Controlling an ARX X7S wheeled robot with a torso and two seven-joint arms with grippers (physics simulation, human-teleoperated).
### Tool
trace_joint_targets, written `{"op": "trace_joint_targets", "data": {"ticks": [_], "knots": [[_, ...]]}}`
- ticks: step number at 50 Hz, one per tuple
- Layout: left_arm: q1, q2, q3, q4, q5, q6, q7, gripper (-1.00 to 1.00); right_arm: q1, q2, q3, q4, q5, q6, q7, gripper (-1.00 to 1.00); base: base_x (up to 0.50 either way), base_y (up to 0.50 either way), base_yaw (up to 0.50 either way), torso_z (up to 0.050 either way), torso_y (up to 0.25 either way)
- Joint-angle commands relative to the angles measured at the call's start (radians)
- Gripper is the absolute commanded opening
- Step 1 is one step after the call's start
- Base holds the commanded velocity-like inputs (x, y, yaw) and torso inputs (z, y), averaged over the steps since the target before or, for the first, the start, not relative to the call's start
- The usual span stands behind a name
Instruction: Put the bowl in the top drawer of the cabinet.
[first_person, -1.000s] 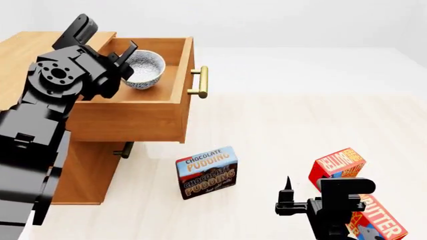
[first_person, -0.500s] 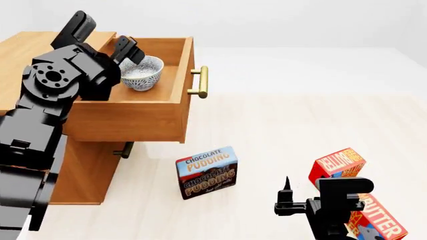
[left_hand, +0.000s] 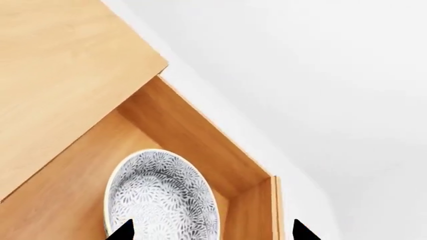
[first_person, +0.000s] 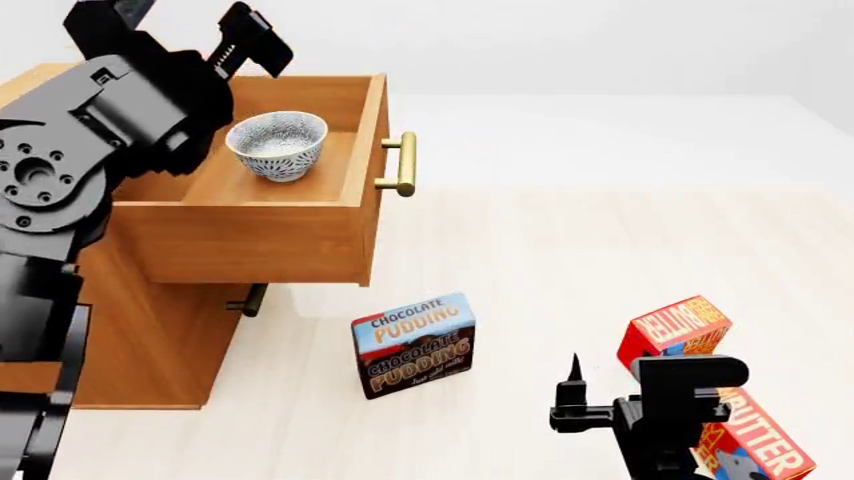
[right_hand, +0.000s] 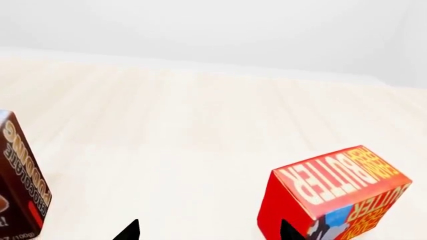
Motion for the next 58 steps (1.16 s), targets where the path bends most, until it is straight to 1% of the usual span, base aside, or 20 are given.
{"op": "trace_joint_targets", "data": {"ticks": [1,6,11,14,22,27,31,36,42,45,46,50,52,56,58], "knots": [[0.049,-0.058,-0.036,0.255,-0.056,-0.023,-0.069,1.0,-0.003,0.005,0.0,-0.015,0.004,0.007,0.006,1.0,0.0,0.0,0.0,0.0,0.0],[0.082,-0.085,-0.054,0.357,-0.088,-0.034,-0.084,1.0,-0.004,0.005,0.0,-0.031,0.008,0.012,0.011,1.0,0.0,0.0,0.0,0.0,0.0],[0.161,-0.13,-0.077,0.52,-0.124,-0.041,-0.1,1.0,-0.006,0.004,0.016,-0.09,0.022,0.03,0.032,1.0,0.0,0.0,0.0,0.0,0.0],[0.212,-0.158,-0.08,0.599,-0.138,-0.054,-0.082,1.0,-0.008,0.005,0.022,-0.138,0.023,0.044,0.051,1.0,0.0,0.0,0.0,0.0,0.0],[0.373,-0.257,-0.122,0.868,-0.141,-0.054,0.005,1.0,-0.018,0.009,0.014,-0.275,-0.002,0.084,0.109,1.0,0.0,0.0,0.0,0.0,0.0],[0.509,-0.329,-0.172,1.062,-0.127,-0.032,0.075,1.0,-0.032,0.014,0.007,-0.388,-0.013,0.108,0.142,1.0,0.0,0.0,0.0,0.0,0.0],[0.642,-0.375,-0.233,1.182,-0.088,0.013,0.168,1.0,-0.054,0.014,0.005,-0.494,-0.036,0.1,0.176,1.0,0.0,0.0,0.0,0.0,0.0],[0.795,-0.402,-0.291,1.25,-0.007,0.07,0.289,1.0,-0.074,0.022,-0.006,-0.596,-0.053,0.121,0.202,1.0,0.0,0.0,0.0,0.0,0.0],[0.998,-0.418,-0.359,1.32,0.097,0.146,0.424,1.0,-0.086,0.026,-0.02,-0.663,-0.067,0.132,0.22,1.0,0.0,0.0,0.0,0.0,0.0],[1.131,-0.411,-0.42,1.374,0.19,0.214,0.488,1.0,-0.089,0.026,-0.034,-0.685,-0.078,0.131,0.227,1.0,0.0,0.0,0.0,0.0,0.0],[1.187,-0.4,-0.444,1.396,0.241,0.243,0.508,1.0,-0.088,0.026,-0.041,-0.691,-0.085,0.132,0.23,1.0,0.0,0.0,0.0,0.0,0.0],[1.339,-0.376,-0.49,1.419,0.323,0.308,0.593,1.0,-0.089,0.029,-0.063,-0.727,-0.104,0.142,0.241,1.0,0.0,0.0,0.0,0.0,0.0],[1.39,-0.36,-0.507,1.423,0.36,0.334,0.622,1.0,-0.094,0.032,-0.074,-0.746,-0.118,0.141,0.249,1.0,0.0,0.0,0.0,0.0,0.0],[1.532,-0.316,-0.561,1.46,0.461,0.417,0.707,1.0,-0.096,0.04,-0.127,-0.793,-0.222,0.117,0.297,1.0,0.0,0.0,0.0,0.0,0.0],[1.581,-0.297,-0.579,1.477,0.504,0.447,0.736,1.0,-0.085,0.037,-0.142,-0.802,-0.239,0.12,0.304,1.0,0.0,0.0,0.0,0.0,0.0]]}}
